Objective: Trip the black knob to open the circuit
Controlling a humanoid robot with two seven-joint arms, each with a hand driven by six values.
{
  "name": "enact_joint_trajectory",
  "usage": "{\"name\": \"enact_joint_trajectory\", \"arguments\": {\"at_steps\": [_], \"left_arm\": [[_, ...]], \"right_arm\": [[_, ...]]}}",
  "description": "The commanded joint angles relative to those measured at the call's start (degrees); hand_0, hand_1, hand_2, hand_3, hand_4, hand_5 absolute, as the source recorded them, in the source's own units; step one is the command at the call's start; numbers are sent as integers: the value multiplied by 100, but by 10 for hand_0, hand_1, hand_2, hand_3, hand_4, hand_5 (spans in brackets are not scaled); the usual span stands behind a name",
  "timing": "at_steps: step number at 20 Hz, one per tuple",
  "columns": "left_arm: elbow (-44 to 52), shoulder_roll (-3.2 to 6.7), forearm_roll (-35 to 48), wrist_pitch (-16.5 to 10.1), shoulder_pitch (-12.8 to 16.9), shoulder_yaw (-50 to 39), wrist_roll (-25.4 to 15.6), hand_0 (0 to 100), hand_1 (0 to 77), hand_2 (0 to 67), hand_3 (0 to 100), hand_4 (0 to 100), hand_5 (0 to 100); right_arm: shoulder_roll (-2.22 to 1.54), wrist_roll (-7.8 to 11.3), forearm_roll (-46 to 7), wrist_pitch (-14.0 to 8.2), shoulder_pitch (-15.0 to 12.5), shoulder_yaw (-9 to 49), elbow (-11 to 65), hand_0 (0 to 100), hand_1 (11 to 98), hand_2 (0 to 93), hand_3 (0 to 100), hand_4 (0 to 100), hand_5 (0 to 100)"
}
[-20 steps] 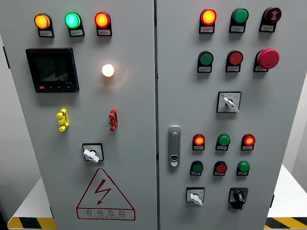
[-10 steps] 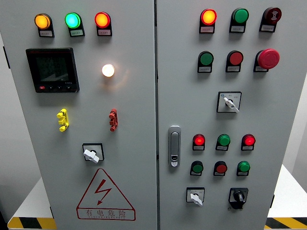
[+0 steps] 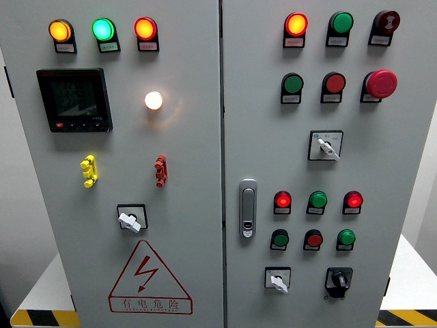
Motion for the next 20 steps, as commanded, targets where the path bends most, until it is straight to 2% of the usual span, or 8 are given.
{"name": "enact_joint_trajectory", "arguments": {"at_steps": [1, 4, 6, 11, 13, 15, 18, 20], "left_arm": [[0, 0, 0, 0, 0, 0, 0, 0, 32, 128, 213, 66, 16], [0, 0, 0, 0, 0, 0, 0, 0, 32, 127, 214, 66, 16], [0, 0, 0, 0, 0, 0, 0, 0, 32, 127, 214, 66, 16], [0, 0, 0, 0, 0, 0, 0, 0, 32, 128, 214, 66, 16], [0, 0, 0, 0, 0, 0, 0, 0, 33, 128, 214, 66, 16], [0, 0, 0, 0, 0, 0, 0, 0, 33, 128, 214, 66, 16], [0, 0, 0, 0, 0, 0, 0, 0, 33, 128, 214, 66, 16], [0, 0, 0, 0, 0, 0, 9, 0, 33, 128, 214, 66, 16]], "right_arm": [[3, 32, -188, 16, -4, 540, 679, 721, 323, 49, 68, 0, 81], [21, 41, -547, 16, -4, 1217, 1488, 707, 347, 49, 88, 9, 95], [21, 50, -768, 7, -4, 1367, 1945, 704, 358, 50, 101, 17, 100], [30, 41, -778, -37, -22, 1526, 3605, 711, 372, 50, 141, 48, 141], [30, 41, -821, -116, -127, 1526, 4334, 710, 385, 50, 155, 61, 160], [21, 15, -865, -256, -311, 1474, 5195, 714, 393, 50, 177, 79, 190], [21, -12, -1049, -581, -514, 1272, 6268, 725, 401, 52, 208, 104, 222], [30, -21, -1242, -923, -593, 1061, 6814, 734, 403, 55, 220, 120, 239]]}}
